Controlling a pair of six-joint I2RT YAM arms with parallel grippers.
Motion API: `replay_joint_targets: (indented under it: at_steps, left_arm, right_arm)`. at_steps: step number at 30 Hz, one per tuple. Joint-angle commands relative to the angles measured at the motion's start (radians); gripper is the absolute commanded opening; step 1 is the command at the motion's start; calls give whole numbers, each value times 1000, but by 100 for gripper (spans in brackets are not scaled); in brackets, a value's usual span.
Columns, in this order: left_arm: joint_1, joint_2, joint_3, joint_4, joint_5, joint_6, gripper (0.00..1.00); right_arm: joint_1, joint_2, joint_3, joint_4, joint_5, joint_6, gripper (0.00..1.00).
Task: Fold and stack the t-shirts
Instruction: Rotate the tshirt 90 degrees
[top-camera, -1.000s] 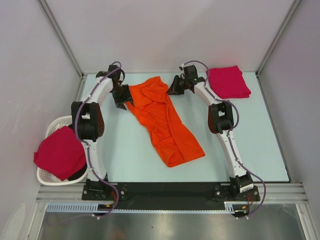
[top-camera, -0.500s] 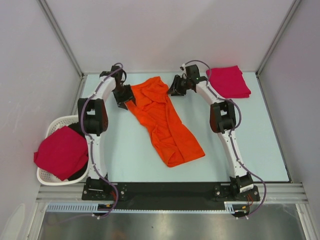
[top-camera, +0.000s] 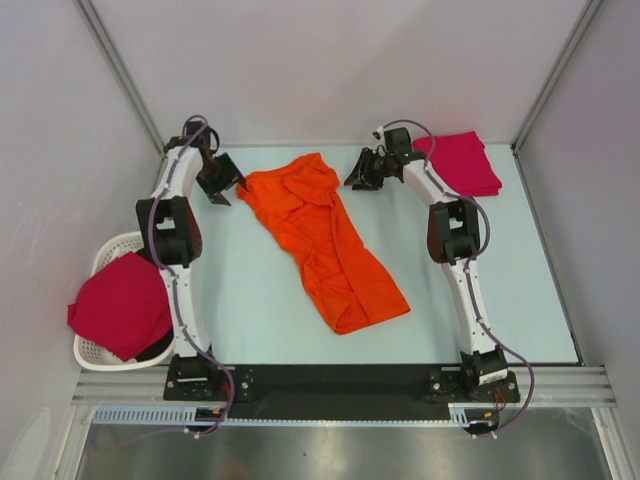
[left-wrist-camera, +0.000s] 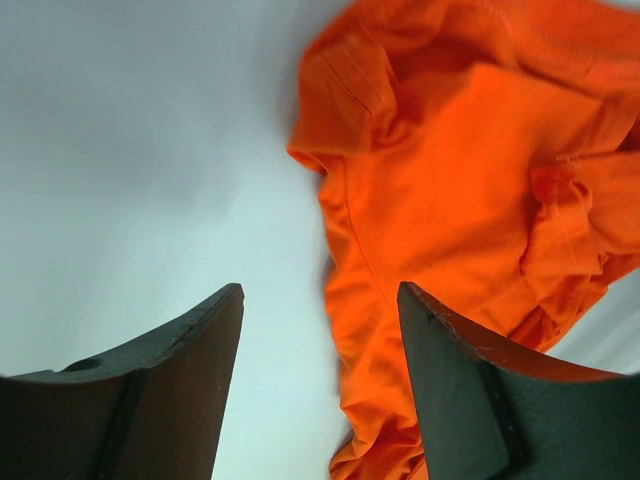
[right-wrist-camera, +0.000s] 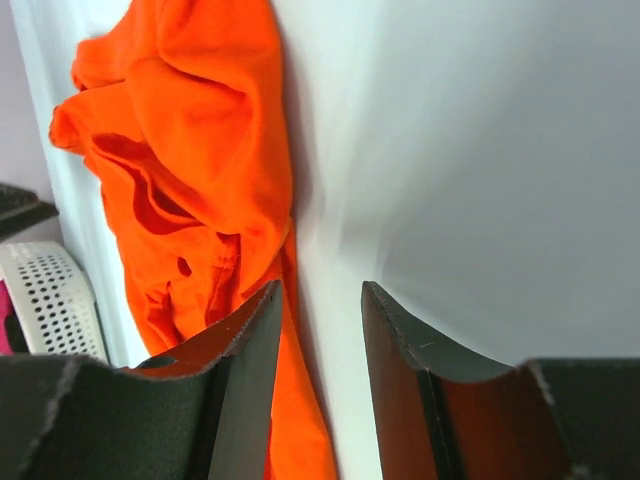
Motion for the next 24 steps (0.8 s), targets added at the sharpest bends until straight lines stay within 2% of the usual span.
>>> replay_joint_targets:
  at_steps: [1, 6, 15, 19, 22, 24]
  left_arm:
    - [5, 52, 64, -6, 17, -35, 70]
    - [-3, 111, 80, 44, 92, -69, 73]
    - [-29, 198, 126, 95, 192, -109, 73]
    - [-41, 243, 179, 93, 229, -124, 61]
    - [-87, 270, 199, 95, 246, -124, 47]
    - [-104, 280, 201, 101, 250, -118, 46]
  right_arm:
    - [8, -16, 27, 23, -64, 33, 43]
    - [25, 10, 66, 14, -88, 46, 43]
    - [18, -21, 6, -96, -108, -23, 42]
    - [0, -53, -9, -243, -108, -124, 42]
    - [-35, -115, -66, -389, -101, -187, 42]
    - [-51, -215, -147, -420, -44, -210, 42]
